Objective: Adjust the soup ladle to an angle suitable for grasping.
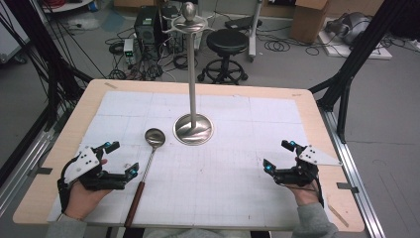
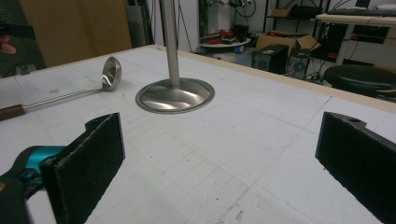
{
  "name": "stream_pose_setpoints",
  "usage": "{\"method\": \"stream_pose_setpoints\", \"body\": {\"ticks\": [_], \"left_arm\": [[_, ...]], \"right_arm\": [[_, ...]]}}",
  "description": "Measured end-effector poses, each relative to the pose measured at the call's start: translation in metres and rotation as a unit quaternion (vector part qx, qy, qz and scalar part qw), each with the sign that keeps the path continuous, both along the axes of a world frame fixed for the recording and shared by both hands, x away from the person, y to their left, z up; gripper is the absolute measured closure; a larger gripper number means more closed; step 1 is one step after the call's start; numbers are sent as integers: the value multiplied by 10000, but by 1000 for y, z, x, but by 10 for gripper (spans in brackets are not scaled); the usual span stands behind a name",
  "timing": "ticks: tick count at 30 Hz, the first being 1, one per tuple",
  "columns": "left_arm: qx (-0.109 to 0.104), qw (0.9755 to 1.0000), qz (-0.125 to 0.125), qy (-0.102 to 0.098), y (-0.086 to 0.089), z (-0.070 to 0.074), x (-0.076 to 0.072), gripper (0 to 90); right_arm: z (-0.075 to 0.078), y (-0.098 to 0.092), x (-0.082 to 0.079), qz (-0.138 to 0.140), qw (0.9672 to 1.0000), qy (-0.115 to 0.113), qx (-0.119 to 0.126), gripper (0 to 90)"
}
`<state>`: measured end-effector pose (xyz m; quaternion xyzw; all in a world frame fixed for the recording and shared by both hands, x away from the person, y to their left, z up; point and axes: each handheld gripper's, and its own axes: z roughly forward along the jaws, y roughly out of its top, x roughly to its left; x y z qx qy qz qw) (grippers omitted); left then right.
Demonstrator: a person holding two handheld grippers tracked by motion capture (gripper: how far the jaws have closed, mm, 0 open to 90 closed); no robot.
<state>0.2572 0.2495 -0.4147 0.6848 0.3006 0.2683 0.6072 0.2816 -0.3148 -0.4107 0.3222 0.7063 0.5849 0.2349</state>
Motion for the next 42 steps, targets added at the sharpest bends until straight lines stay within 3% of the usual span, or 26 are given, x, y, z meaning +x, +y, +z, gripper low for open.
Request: {"method": "stream_pose_setpoints", "body": {"ticks": [10, 12, 13, 15, 16, 17, 20, 21, 23, 30, 35, 42], "left_arm": [[66, 9999, -19, 105, -1, -1, 1, 36], [133, 9997, -18, 190, -1, -1, 0, 121], [174, 9996, -12, 243, -1, -1, 0, 121], [426, 9982, 134, 394, -4, -1, 0, 290], [426, 9982, 134, 394, -4, -1, 0, 345], [608, 9971, 189, 413, -6, -1, -1, 401], [642, 9964, 170, 523, -8, -1, -1, 483], [627, 9954, 160, 707, -8, -1, 0, 494], [626, 9947, 154, 805, -9, -1, 1, 528], [722, 9941, 119, 795, -10, 0, 1, 731], [865, 9944, -7, 601, -10, -1, 1, 879], [892, 9937, -150, 661, -10, -2, 6, 896]], "right_arm": [[-1, 3, 0, 110, 9999, -34, -62, 3], [-1, 3, 0, 104, 9999, -31, -52, 3], [-1, 3, 0, 104, 9999, -31, -52, 3], [-2, 4, 0, 130, 9999, 32, -74, 3], [-2, 4, 0, 130, 9999, 32, -74, 3], [-2, 4, 1, 148, 9998, 25, -93, 3], [-2, 5, 0, 151, 9998, 64, -99, 3], [-2, 5, 1, 169, 9998, 24, -124, 3], [-2, 6, 0, 173, 9998, 31, -128, 3], [-3, 7, 1, 210, 9996, 19, -176, 3], [-2, 7, 0, 232, 9996, 22, -183, 3], [-3, 9, 0, 256, 9994, 6, -221, 3]]}}
